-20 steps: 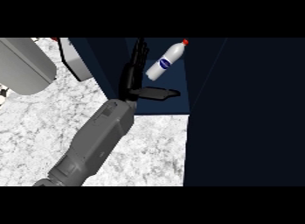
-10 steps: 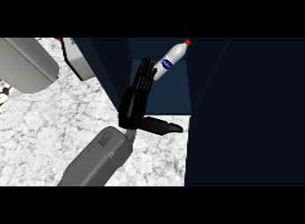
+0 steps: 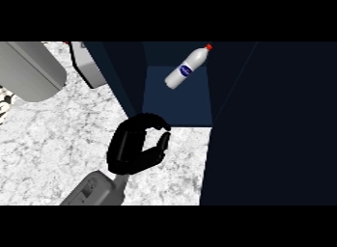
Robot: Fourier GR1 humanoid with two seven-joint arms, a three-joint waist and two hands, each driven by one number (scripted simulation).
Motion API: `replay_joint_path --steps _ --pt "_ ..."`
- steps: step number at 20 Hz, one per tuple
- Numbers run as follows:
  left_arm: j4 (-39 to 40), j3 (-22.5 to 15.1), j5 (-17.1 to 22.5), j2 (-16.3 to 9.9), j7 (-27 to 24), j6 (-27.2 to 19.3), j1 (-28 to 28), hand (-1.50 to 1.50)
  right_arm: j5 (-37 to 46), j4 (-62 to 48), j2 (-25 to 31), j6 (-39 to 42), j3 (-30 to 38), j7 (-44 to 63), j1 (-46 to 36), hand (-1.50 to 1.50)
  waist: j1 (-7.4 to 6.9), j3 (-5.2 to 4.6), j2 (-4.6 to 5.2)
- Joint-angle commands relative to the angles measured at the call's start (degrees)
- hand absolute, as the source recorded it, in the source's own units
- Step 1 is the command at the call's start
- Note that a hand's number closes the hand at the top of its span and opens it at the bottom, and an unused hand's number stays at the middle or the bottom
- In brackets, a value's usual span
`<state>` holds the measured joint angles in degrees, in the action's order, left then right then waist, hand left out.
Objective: Pick up the bottled water, place it into the cabinet and close the cabinet
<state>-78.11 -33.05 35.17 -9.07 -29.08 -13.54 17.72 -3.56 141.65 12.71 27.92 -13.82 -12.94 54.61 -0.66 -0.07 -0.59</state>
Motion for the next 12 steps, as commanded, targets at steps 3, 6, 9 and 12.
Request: replay_joint_path --steps 3,6,9,12 --pt "-10.52 0.13 0.64 -6.94 -0.31 1.17 -11.87 -1.50 4.25 8.18 6.10 5.86 -2.89 1.03 2.16 1.50 0.00 0.00 -0.03" --pt "-17.34 0.99 0.37 -9.63 0.79 -0.31 -14.51 -1.50 7.19 10.13 7.21 6.98 -4.51 -0.64 1.09 1.50 -0.01 0.01 -0.27" --pt "-19.90 5.15 2.72 -13.21 0.36 0.69 -18.45 -1.50 10.24 12.93 7.51 6.81 -8.81 -0.35 4.21 1.50 0.87 -0.08 -0.36" --pt "-23.08 7.52 5.82 -15.47 0.44 2.90 -22.27 -1.50 10.18 14.26 9.52 7.73 -12.33 1.96 3.32 1.50 0.33 -0.15 -0.27"
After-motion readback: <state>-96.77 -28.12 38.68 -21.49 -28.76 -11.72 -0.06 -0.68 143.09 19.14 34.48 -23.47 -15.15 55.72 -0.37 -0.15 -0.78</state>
